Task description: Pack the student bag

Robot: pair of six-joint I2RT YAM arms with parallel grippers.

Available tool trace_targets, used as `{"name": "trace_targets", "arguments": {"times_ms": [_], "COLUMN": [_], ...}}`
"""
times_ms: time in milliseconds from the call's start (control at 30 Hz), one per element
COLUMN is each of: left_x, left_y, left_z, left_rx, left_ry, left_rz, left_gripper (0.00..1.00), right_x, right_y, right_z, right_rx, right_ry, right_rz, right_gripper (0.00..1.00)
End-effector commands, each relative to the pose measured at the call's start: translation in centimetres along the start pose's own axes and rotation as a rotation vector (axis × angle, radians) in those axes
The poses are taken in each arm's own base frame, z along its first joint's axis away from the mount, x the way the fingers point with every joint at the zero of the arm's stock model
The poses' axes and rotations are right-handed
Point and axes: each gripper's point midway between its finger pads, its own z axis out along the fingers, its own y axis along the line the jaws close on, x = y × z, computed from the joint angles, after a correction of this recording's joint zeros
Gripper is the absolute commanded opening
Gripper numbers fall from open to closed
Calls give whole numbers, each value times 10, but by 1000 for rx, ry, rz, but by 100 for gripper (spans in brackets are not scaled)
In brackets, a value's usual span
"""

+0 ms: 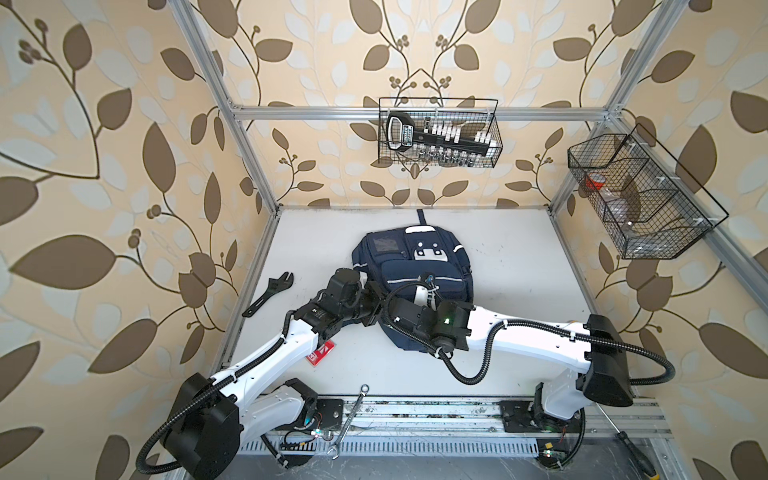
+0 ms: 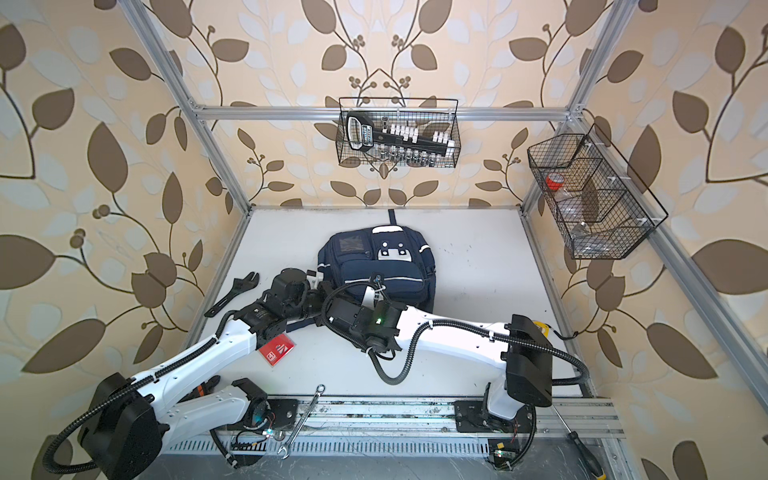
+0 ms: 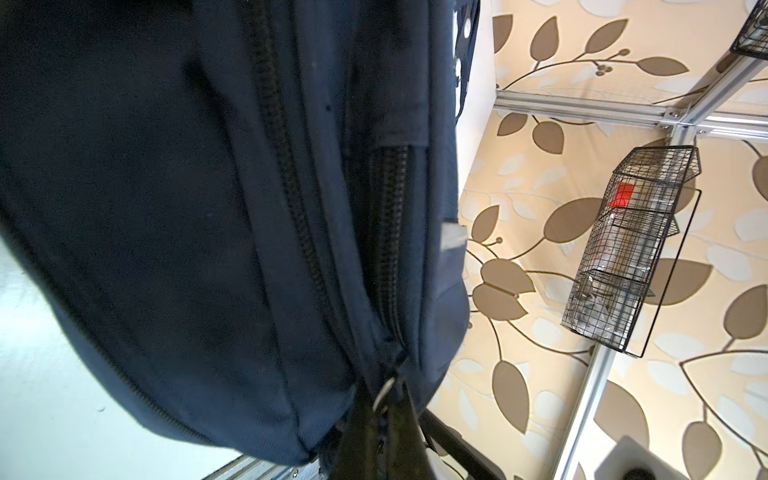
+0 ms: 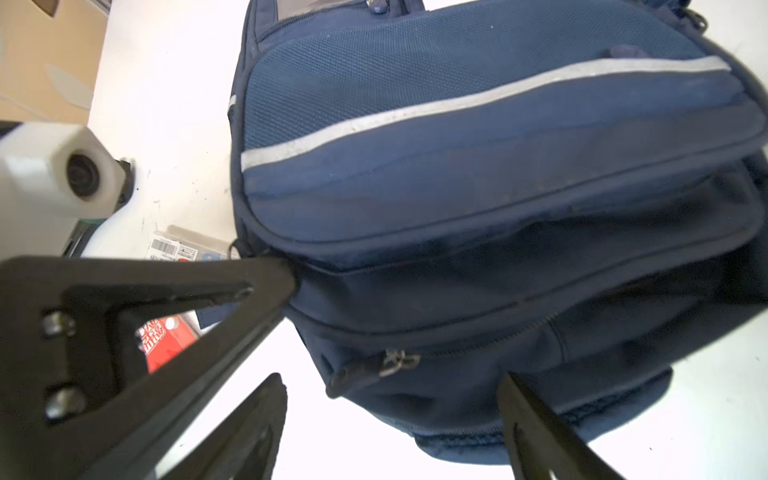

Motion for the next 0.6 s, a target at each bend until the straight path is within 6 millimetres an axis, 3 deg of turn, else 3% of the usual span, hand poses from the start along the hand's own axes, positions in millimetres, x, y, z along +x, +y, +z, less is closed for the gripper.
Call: {"name": "trace_targets", "arguments": {"times_ms": [0,300,400,567], "left_x": [0,1,0,0], "left_y": [-57,-61,-60,-59], "left_z": [-10,-12,-11,-11], "left_rx": [181,188,182,174], "left_ry": [7,5,5,2], "left_rz": [107,126,128,129], "left_gripper": [0,0,0,0], "right_x": [5,15,13,9], "right_y": [-4,-29,-35,-30], "right_z": [12,25,22,14], "right_rx": [39,136,142,100], "right_ry": [17,58,51,62], "right_rz": [-14,-30,-27,-64], "right_gripper": [79,56,40,17]}}
